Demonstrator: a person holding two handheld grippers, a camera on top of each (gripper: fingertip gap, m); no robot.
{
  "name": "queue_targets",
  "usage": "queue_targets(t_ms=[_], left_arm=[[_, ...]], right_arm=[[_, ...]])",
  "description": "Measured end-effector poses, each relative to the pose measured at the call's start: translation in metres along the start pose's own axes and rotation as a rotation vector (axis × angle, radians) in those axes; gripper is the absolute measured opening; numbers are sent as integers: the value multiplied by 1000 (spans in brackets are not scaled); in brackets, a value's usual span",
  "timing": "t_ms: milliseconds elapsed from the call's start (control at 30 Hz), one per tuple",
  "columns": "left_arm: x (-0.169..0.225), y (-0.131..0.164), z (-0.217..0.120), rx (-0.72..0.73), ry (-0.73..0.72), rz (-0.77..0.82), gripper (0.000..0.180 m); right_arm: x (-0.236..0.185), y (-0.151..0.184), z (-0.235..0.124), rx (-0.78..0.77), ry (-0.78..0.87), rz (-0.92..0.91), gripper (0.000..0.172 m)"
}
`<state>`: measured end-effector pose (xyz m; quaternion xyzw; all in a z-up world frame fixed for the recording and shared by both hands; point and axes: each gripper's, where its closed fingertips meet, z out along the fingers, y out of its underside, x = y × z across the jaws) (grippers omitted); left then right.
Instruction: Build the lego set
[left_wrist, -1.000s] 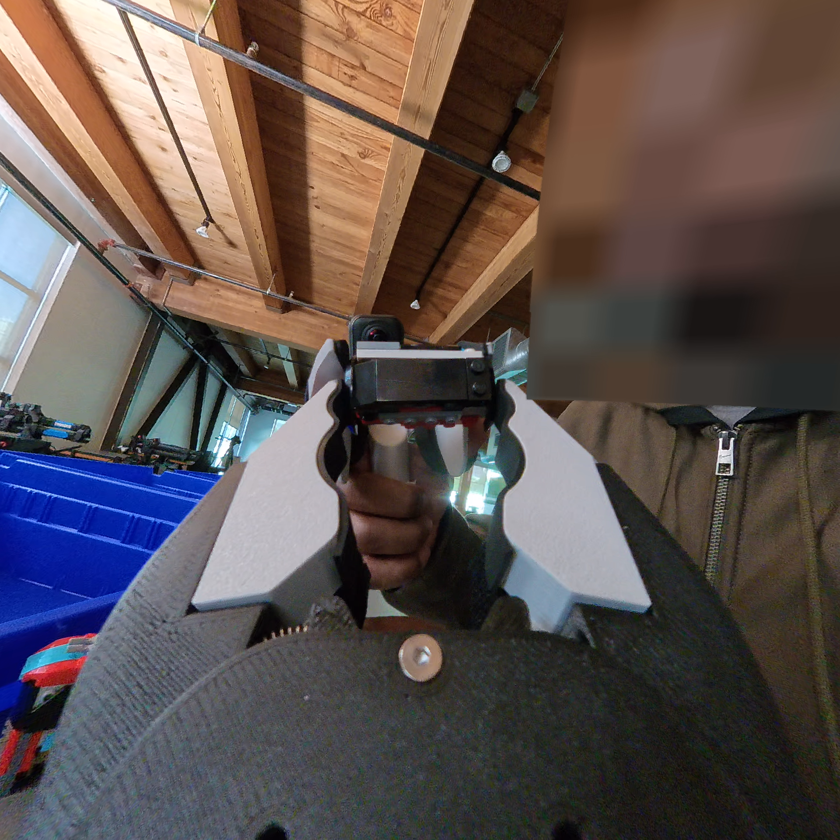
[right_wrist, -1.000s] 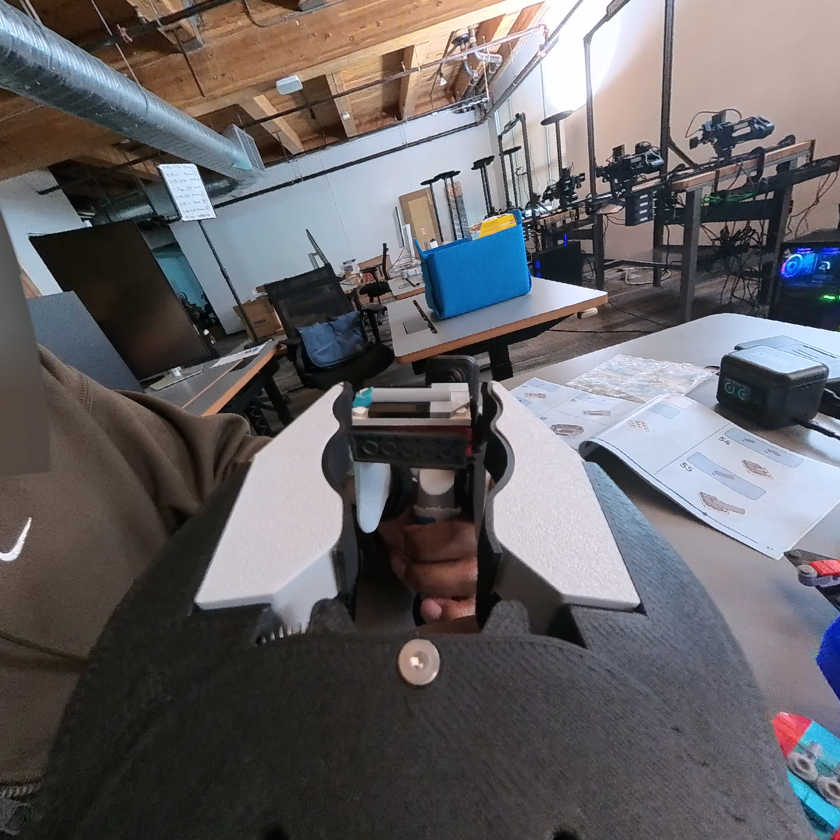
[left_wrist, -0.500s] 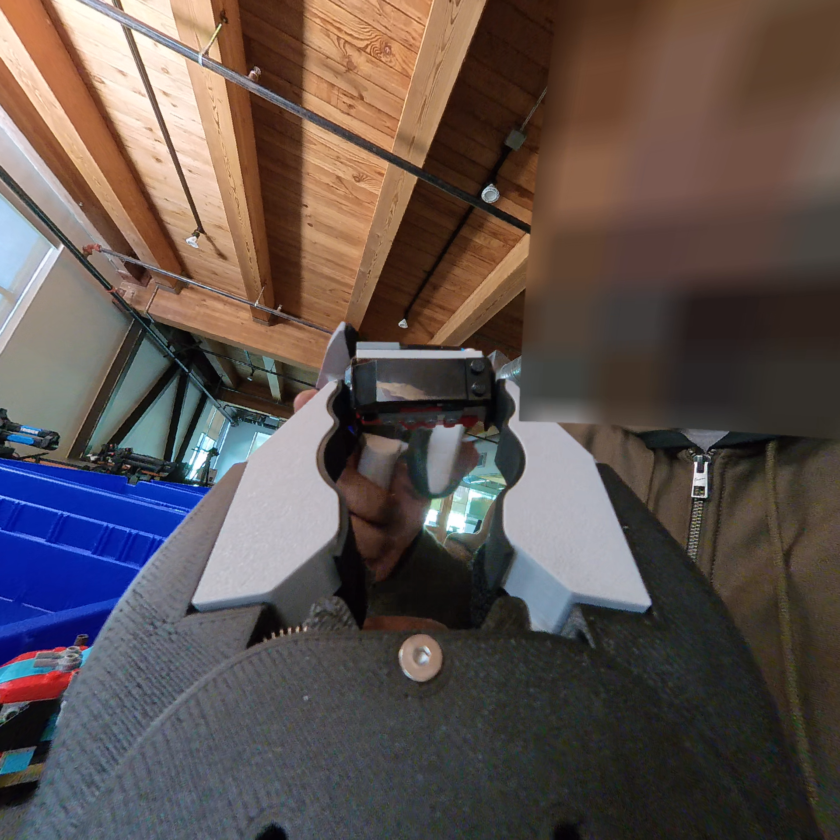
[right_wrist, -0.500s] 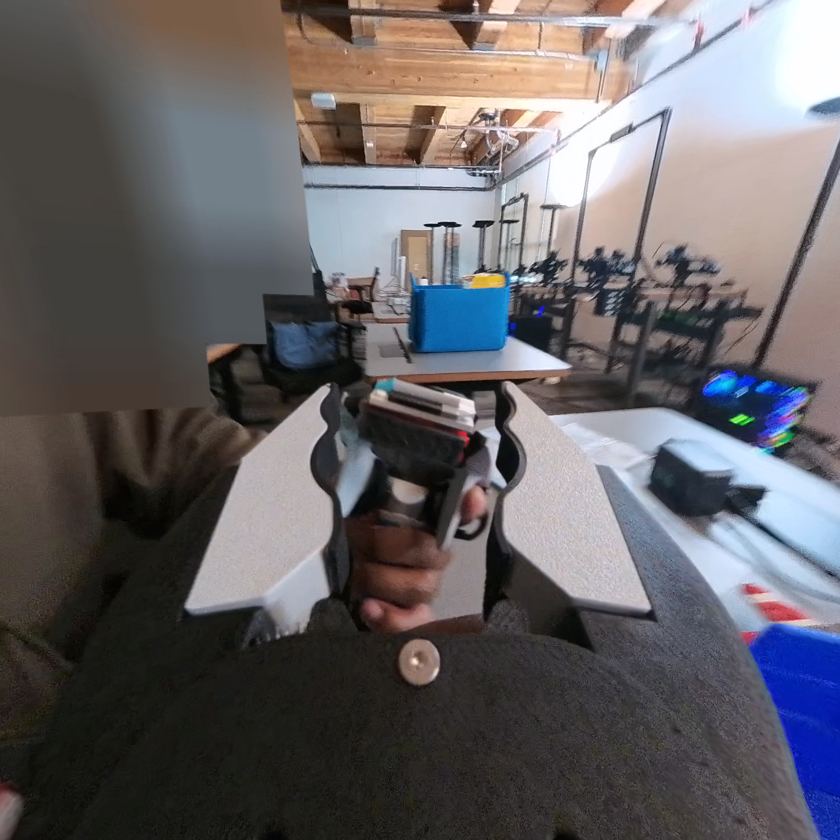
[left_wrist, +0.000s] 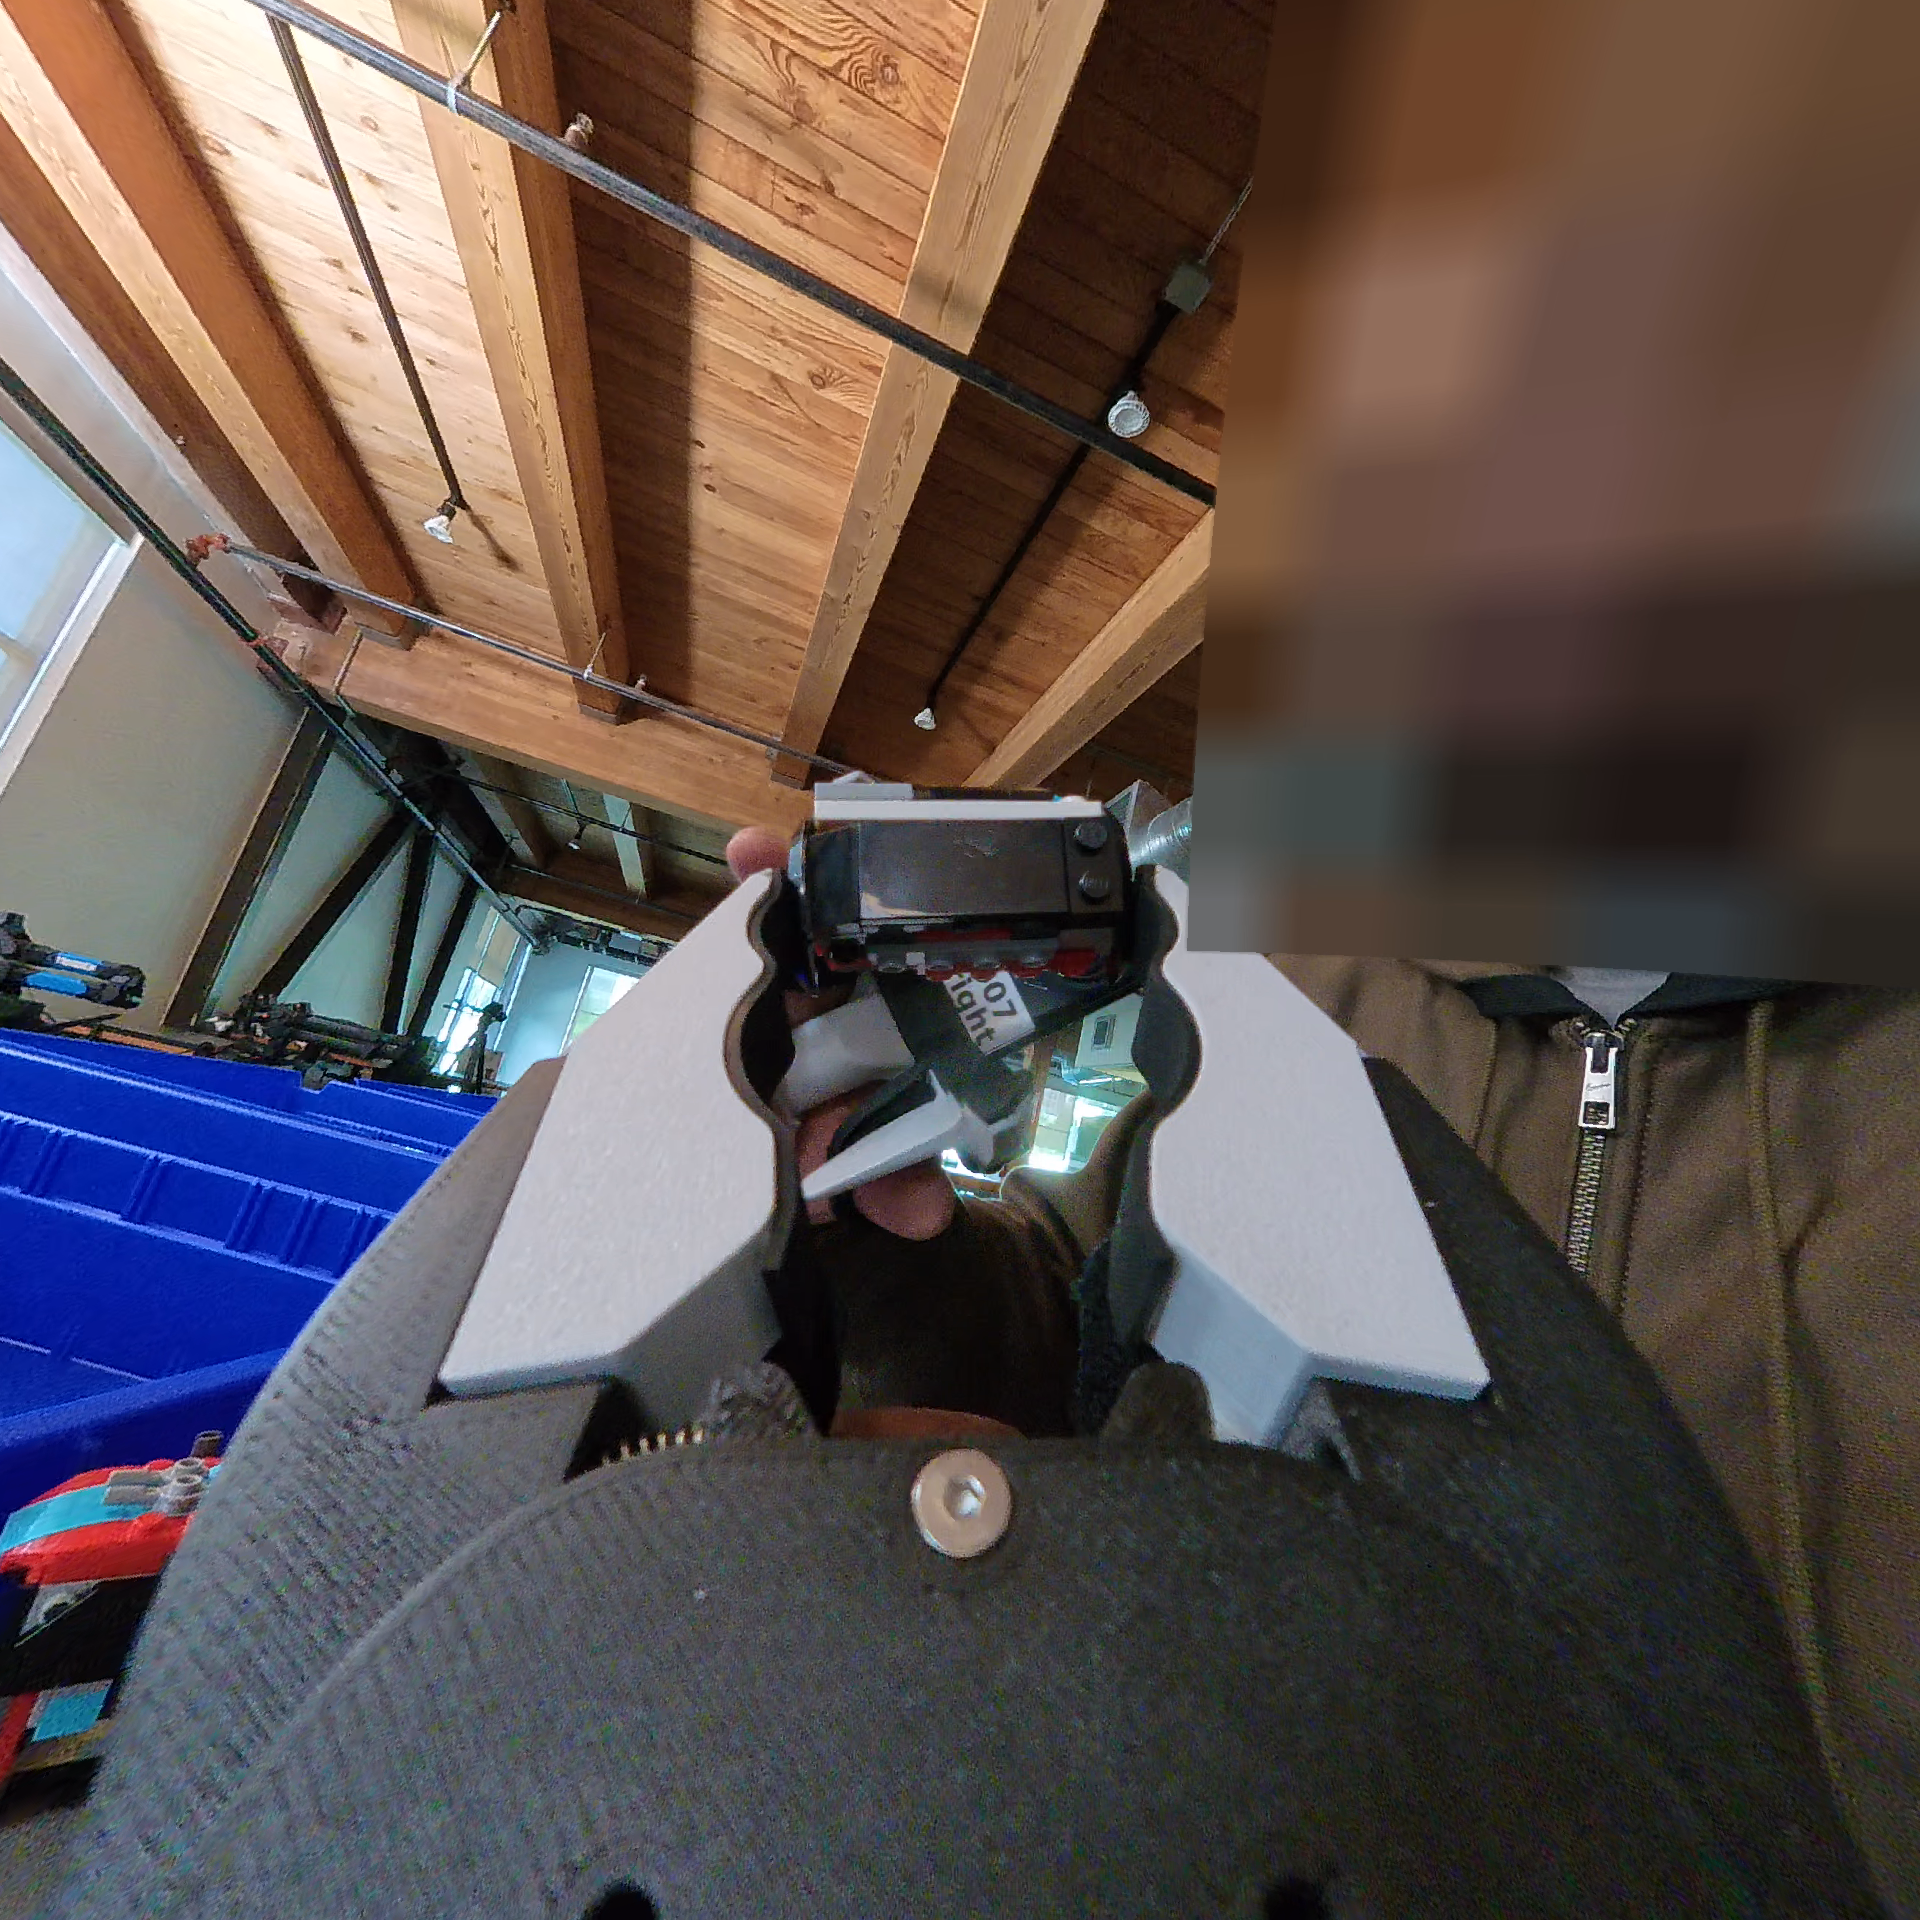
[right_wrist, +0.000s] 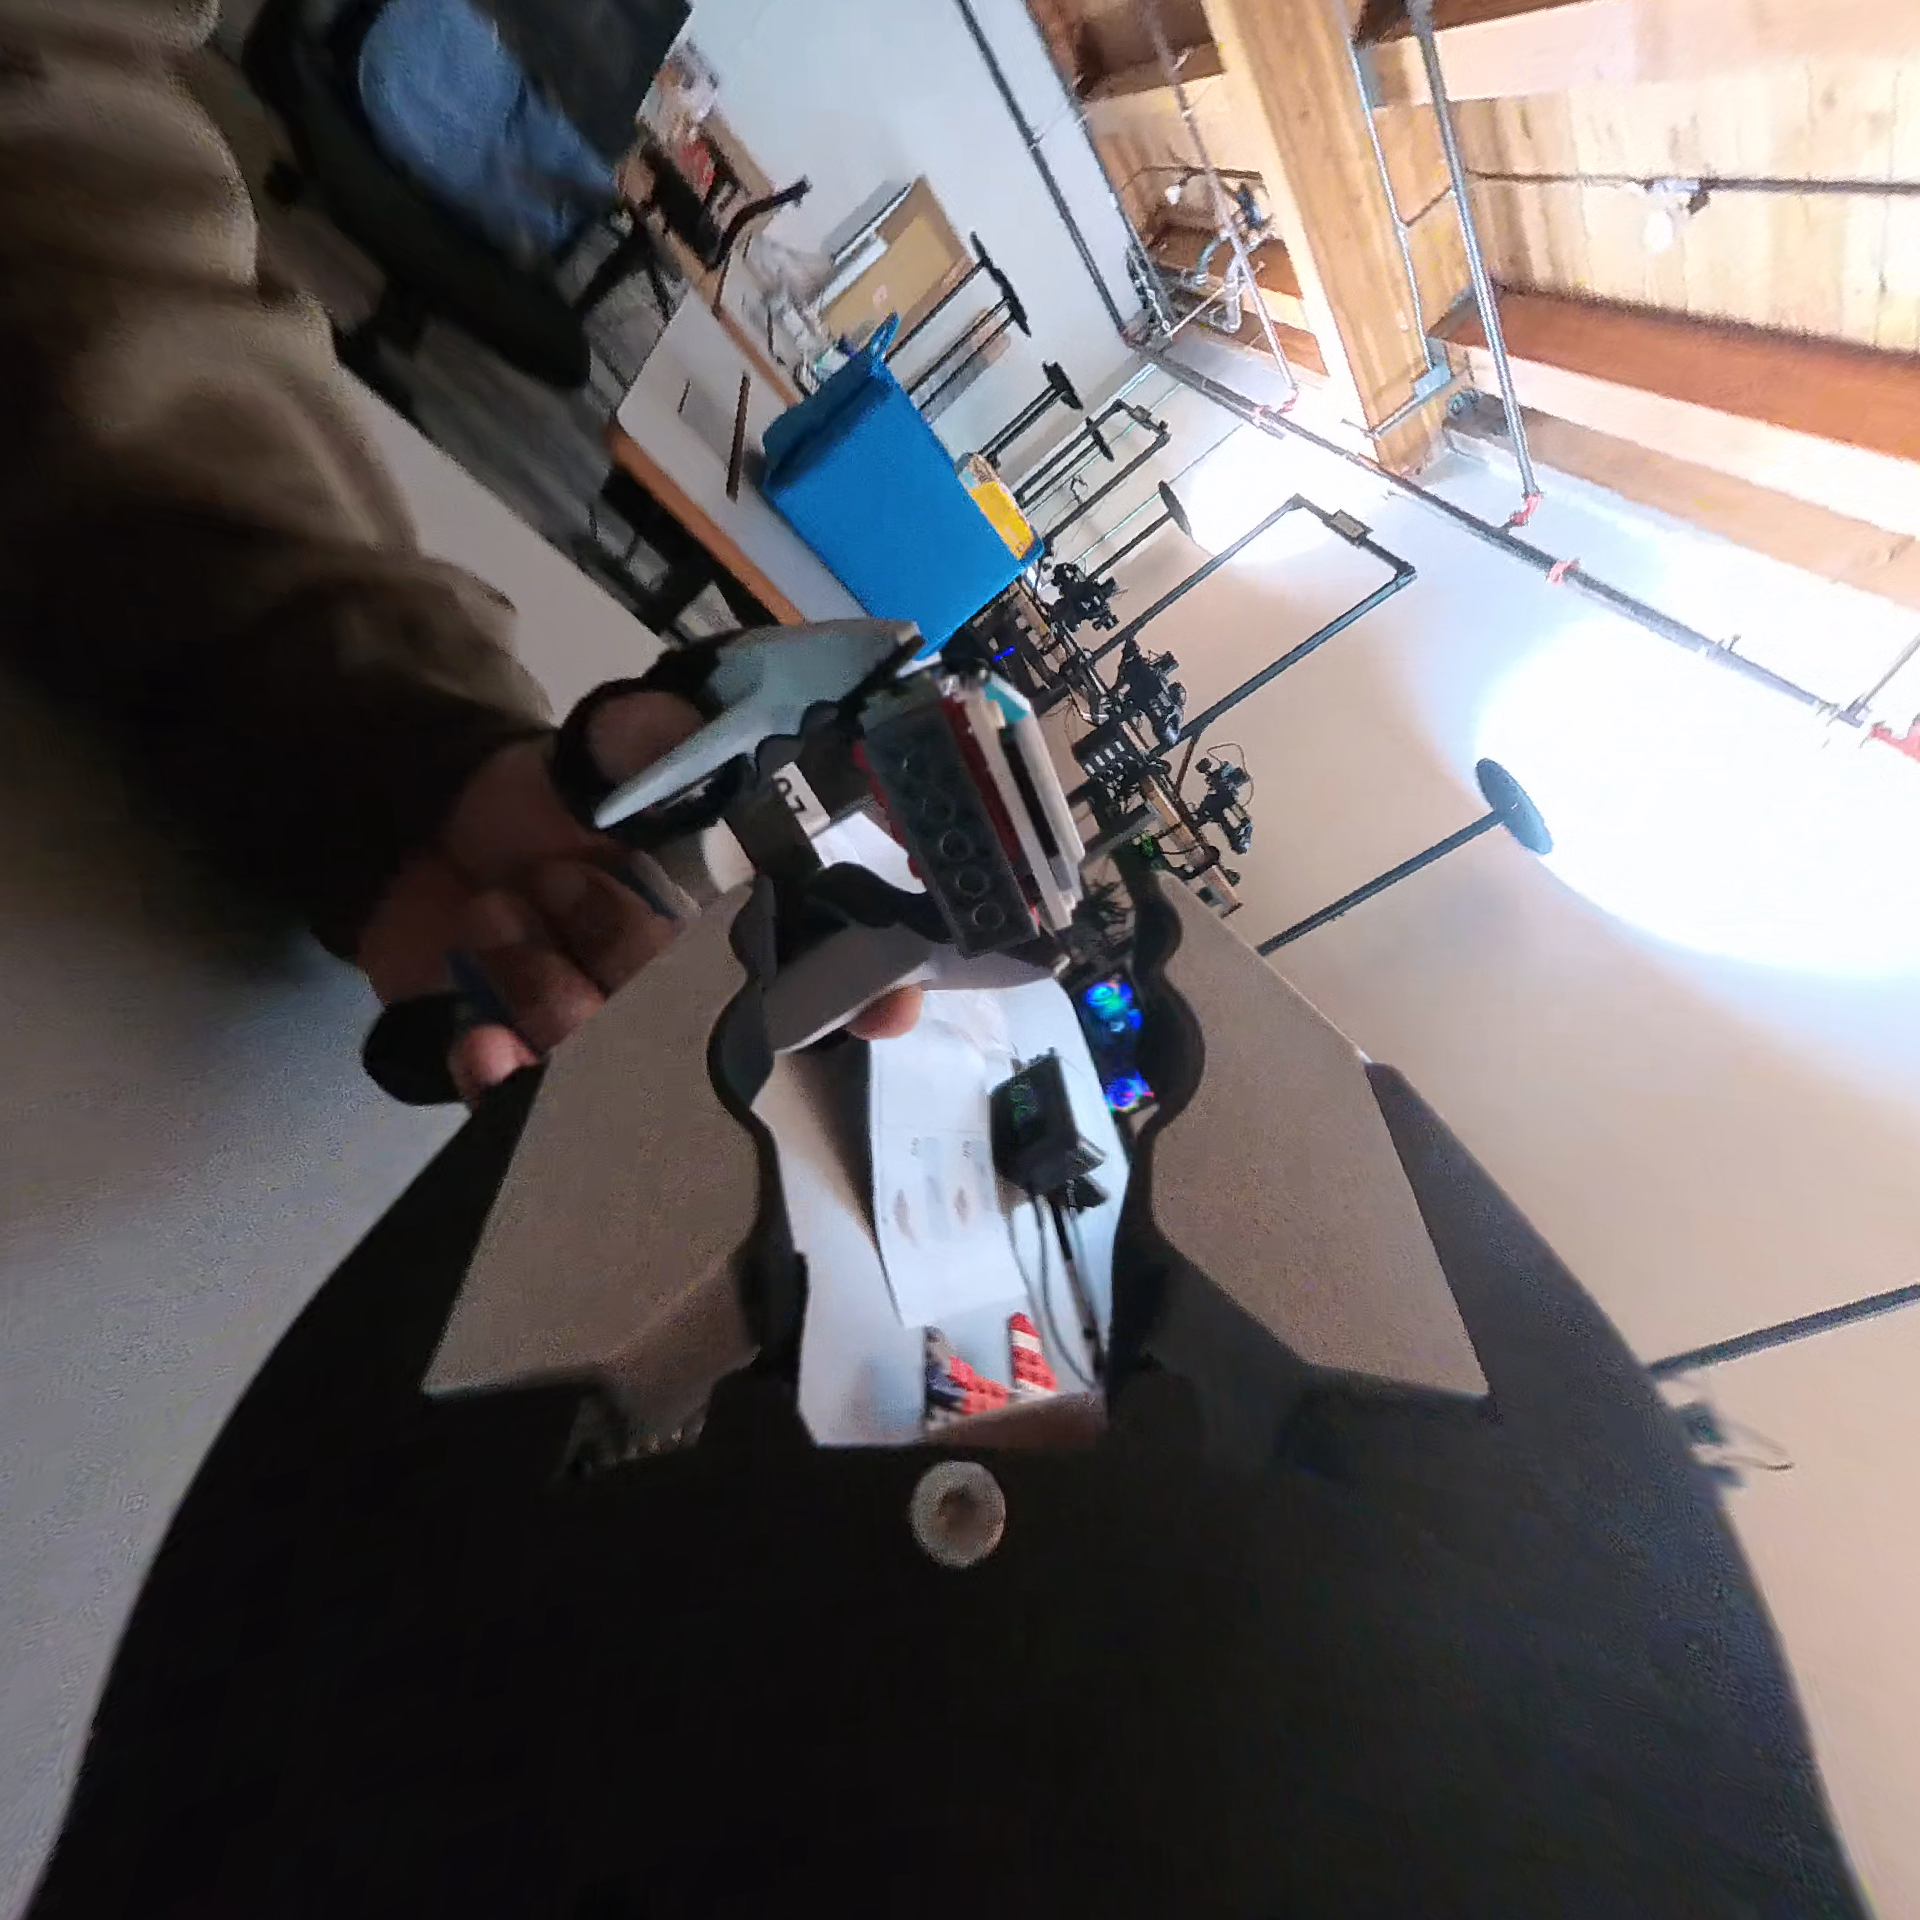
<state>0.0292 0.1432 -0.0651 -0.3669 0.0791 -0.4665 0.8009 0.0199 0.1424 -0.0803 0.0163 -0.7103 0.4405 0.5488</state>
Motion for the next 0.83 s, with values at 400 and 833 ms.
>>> queue_targets(t_ms=[400,833], left_arm=[[-5,0,-2,-21,-26,15,65],[-10,-1,-3,-36,-58,36,65]], right_arm=[[6,0,20,-20,20,-231,61],[3,-4,27,-31,47,-252,45]])
